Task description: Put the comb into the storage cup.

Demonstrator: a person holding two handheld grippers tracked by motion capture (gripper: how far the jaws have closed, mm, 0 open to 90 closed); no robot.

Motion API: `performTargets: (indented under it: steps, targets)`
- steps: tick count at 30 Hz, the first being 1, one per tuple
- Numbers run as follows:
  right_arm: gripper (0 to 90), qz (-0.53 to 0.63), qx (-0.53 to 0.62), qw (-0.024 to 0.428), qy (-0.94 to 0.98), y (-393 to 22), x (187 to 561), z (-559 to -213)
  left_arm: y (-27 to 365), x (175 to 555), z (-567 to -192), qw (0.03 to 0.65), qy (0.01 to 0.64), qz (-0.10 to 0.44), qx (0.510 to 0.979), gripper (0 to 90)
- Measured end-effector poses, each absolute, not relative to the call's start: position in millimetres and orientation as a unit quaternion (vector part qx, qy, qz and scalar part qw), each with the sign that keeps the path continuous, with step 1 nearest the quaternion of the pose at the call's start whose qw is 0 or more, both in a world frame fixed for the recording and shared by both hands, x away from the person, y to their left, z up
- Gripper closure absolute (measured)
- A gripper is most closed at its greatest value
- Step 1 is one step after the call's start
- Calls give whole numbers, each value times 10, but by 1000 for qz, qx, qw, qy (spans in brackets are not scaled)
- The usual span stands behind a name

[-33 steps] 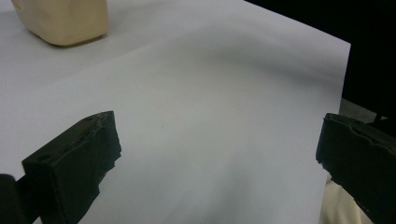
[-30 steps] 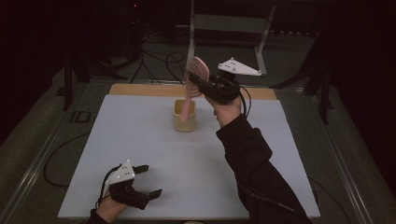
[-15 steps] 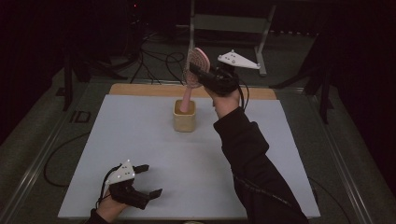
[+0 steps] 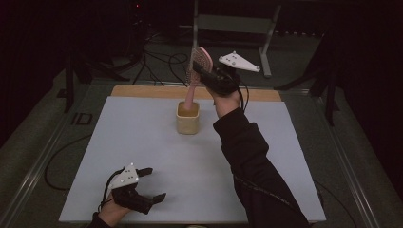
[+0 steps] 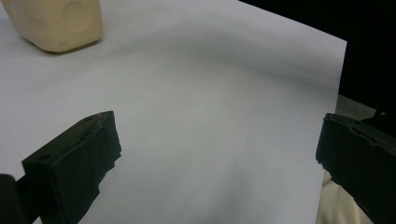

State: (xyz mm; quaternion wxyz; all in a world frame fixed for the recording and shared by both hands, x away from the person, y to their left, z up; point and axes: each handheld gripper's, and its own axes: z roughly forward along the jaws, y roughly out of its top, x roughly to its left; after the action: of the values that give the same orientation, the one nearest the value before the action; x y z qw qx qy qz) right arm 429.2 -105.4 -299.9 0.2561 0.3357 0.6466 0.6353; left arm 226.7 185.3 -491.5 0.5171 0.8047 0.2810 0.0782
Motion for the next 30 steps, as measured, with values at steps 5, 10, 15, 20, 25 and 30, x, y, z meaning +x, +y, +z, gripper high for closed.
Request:
performTargets:
  steps: [5, 10, 15, 20, 25, 30]
  targets:
    - [647, 632, 341, 259, 646, -1042, 4333, -3084, 1850, 2267, -4908, 519, 279, 78, 804, 2]
    - [647, 633, 347, 261, 641, -1027, 4369, -3162, 1839, 2261, -4911, 520, 277, 76, 805, 2]
    - [647, 631, 351, 261, 640, -1004, 4408, -3249, 1835, 2254, -4907, 519, 276, 77, 805, 2]
    - [647, 628, 357, 259, 641, -977, 4450, -3358, 1837, 2256, -4911, 519, 276, 78, 805, 2]
    - [647, 626, 363, 252, 643, -964, 4493, -3472, 1839, 2258, -4915, 521, 276, 75, 804, 2]
    - [647, 620, 369, 250, 646, -934, 4515, -3552, 1840, 2261, -4914, 520, 275, 75, 805, 2]
